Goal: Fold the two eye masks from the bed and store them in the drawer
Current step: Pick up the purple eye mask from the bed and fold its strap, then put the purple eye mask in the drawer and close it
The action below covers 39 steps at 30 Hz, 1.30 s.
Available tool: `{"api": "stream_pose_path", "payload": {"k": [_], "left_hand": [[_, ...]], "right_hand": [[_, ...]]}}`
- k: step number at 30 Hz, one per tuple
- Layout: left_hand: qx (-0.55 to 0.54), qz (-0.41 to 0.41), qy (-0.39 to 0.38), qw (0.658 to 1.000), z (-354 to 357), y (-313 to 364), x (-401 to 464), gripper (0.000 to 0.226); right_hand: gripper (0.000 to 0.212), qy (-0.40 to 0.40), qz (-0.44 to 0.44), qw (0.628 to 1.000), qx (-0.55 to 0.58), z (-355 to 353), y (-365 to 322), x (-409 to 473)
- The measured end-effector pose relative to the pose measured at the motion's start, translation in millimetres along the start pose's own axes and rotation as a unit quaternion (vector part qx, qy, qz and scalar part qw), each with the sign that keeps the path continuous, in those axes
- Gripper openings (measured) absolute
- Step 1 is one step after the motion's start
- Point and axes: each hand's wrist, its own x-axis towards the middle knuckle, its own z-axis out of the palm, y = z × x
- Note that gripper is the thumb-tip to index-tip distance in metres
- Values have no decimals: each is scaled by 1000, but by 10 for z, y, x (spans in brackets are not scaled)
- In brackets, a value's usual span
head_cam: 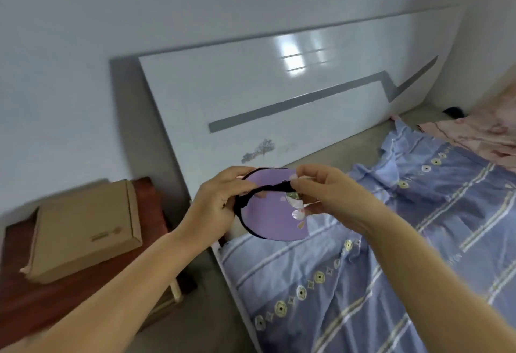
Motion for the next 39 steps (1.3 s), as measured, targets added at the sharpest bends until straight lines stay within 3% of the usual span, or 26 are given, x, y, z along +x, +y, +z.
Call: {"api": "stream_pose_path", "payload": {"k": [5, 10, 13, 16, 18, 19, 21, 22, 23, 25, 28, 31, 34, 39], "left_hand": [[36, -99, 65, 992, -663, -435, -871, 48], [42, -166, 165, 971, -1317, -759, -1850, 56], [28, -234, 195, 952, -1523, -935, -2433, 48], [-4, -318, 215, 923, -1532, -1105, -2906, 45], [-108, -441, 204, 867, -1469, -1307, -3158, 51], [-215, -513, 206, 805, -1441, -1417, -3257, 49], [-413, -627, 205, 628, -1357, -1696, -3472, 35], [-445, -654, 174, 587, -1306, -1843, -3578, 29], [-430, -671, 121, 592, -1246, -2008, -3681, 27], [-327, -690, 40, 644, -1105, -2349, -3836, 22], [-170, -706, 19, 687, -896, -2920, -3941, 21], [-140, -713, 26, 686, -629, -3442, -4008, 29], [-29, -732, 80, 676, -350, -3824, -4085, 31], [23, -718, 167, 675, -162, -4009, -4160, 25]], "right_hand": [[25, -85, 104, 986, 100, 1169, 189, 434], [15, -128, 194, 969, 87, 2431, 504, 656], [20, -153, 244, 952, 101, 3022, 757, 695], [20, -130, 249, 959, 35, 3442, 1108, 682], [23, -97, 225, 968, -49, 3601, 1395, 709], [24, -83, 216, 968, -92, 3648, 1545, 745], [25, -81, 227, 958, -153, 3735, 1881, 873], [27, -88, 240, 951, -174, 3780, 2062, 954], [29, -100, 254, 943, -189, 3826, 2251, 1058], [28, -141, 277, 930, -195, 3892, 2619, 1264], [16, -183, 295, 919, -186, 3941, 3125, 1582], [16, -152, 279, 914, -252, 4063, 3635, 1957], [19, -138, 229, 902, -339, 4284, 4045, 2231], [25, -76, 244, 902, -349, 4455, 4371, 2307]]}}
